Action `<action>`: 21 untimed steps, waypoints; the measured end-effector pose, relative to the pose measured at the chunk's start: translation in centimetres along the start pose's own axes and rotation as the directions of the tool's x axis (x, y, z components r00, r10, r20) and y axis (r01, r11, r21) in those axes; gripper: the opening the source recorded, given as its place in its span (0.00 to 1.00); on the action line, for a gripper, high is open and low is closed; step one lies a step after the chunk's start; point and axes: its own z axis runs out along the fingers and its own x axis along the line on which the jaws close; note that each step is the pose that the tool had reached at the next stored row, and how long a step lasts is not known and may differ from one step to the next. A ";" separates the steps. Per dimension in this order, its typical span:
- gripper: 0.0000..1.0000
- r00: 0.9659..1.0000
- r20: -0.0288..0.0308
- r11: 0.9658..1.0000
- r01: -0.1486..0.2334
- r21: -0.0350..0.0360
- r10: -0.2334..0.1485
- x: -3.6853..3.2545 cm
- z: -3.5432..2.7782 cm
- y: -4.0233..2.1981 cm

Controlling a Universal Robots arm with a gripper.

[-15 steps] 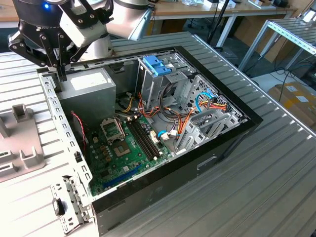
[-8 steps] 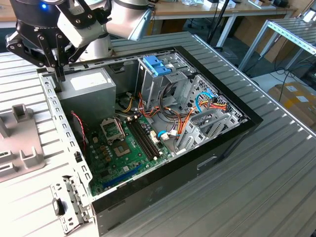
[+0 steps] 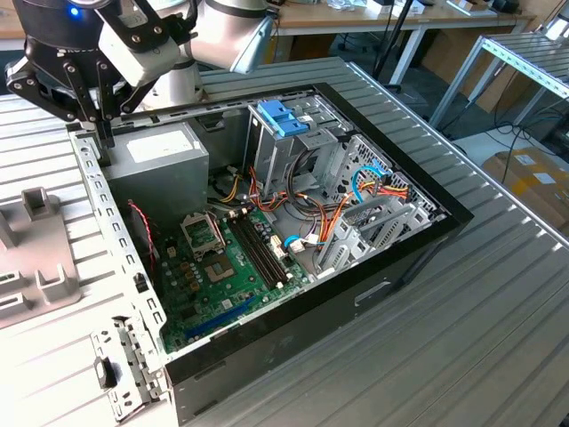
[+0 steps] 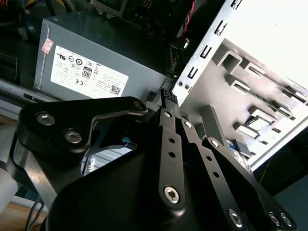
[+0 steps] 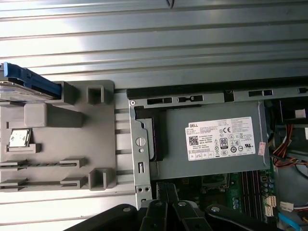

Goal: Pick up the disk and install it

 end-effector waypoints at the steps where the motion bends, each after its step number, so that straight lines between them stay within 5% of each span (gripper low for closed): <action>1: 0.11 1.000 0.000 1.000 0.000 0.000 0.000 0.05 0.00 -0.01; 21: 0.11 1.000 0.000 1.000 0.000 0.000 0.000 1.72 -0.02 -0.13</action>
